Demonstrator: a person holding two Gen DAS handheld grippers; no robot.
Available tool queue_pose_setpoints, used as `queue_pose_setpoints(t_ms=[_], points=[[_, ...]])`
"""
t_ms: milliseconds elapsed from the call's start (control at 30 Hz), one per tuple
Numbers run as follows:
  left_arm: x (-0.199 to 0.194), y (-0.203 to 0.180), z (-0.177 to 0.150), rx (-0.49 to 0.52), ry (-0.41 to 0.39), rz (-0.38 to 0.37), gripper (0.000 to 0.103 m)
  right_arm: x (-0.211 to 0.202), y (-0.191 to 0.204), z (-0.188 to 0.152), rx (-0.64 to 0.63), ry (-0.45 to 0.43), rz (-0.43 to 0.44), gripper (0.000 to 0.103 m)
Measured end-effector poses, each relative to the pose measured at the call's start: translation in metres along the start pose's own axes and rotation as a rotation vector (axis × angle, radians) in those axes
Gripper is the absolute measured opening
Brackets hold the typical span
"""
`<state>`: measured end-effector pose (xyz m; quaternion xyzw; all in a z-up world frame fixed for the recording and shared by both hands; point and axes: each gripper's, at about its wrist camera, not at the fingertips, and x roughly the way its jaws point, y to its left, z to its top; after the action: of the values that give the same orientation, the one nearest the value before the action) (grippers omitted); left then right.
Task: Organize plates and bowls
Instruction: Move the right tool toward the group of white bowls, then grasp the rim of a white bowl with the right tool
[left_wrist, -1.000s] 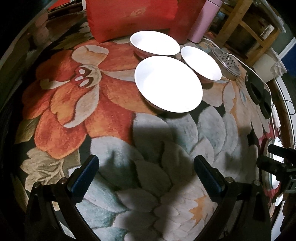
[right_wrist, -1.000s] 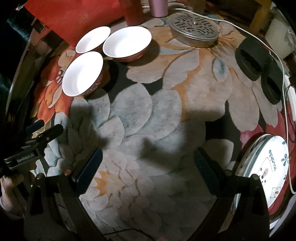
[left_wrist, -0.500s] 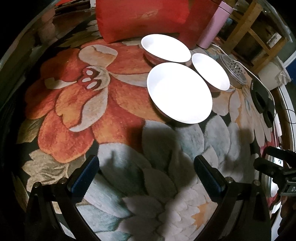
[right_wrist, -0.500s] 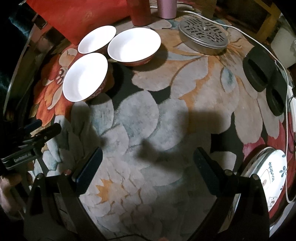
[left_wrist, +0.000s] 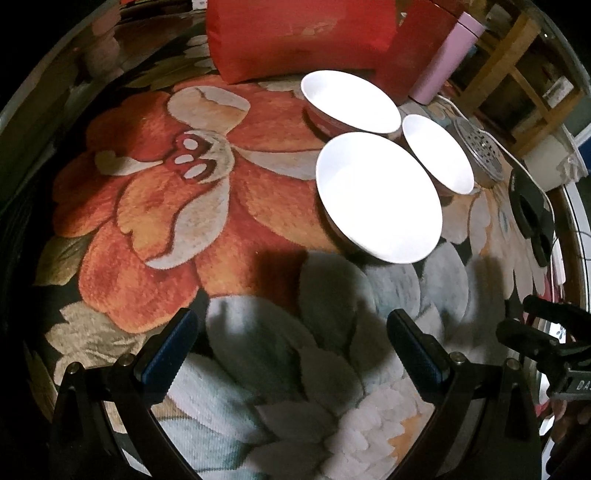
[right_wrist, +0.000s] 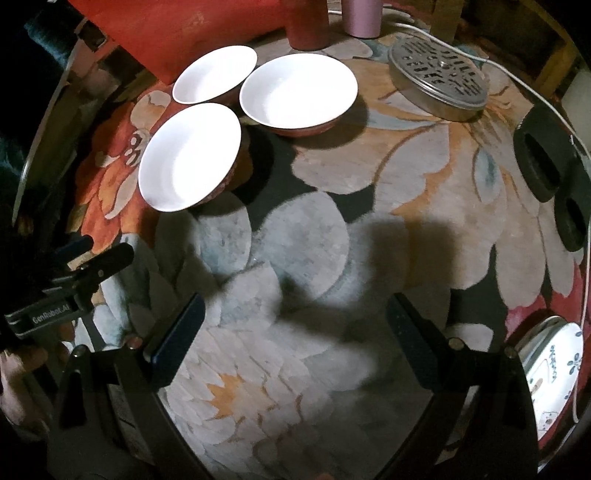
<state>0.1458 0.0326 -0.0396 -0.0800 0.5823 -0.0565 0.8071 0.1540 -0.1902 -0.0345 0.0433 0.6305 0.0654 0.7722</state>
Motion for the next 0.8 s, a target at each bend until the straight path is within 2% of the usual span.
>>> queue_pose_setpoints(t_ms=[267,433,567,633,667,700,800], points=[[-0.001,0.008,0.020,-0.049,-0.027,-0.052,0.102,0.008,0.007,0.036,0.042,-0.043,0.075,0.097],[0.005,0.017,0.040,-0.099,-0.042,-0.047,0.100,0.022,0.019,0.060,0.089,-0.050,0.151,0.087],[0.018,0.019,0.051,-0.125,-0.017,-0.055,0.084,0.041,0.022,0.070,0.138,-0.037,0.184,0.070],[0.025,0.017,0.056,-0.126,-0.015,-0.058,0.081,0.052,0.020,0.073,0.166,-0.014,0.201,0.062],[0.027,0.014,0.058,-0.119,-0.018,-0.057,0.073,0.055,0.018,0.074,0.178,-0.007,0.209,0.055],[0.029,0.012,0.060,-0.109,-0.018,-0.056,0.057,0.061,0.017,0.074,0.193,0.001,0.223,0.047],[0.039,0.001,0.067,-0.075,0.002,-0.063,0.045,0.070,0.015,0.076,0.207,0.010,0.242,0.034]])
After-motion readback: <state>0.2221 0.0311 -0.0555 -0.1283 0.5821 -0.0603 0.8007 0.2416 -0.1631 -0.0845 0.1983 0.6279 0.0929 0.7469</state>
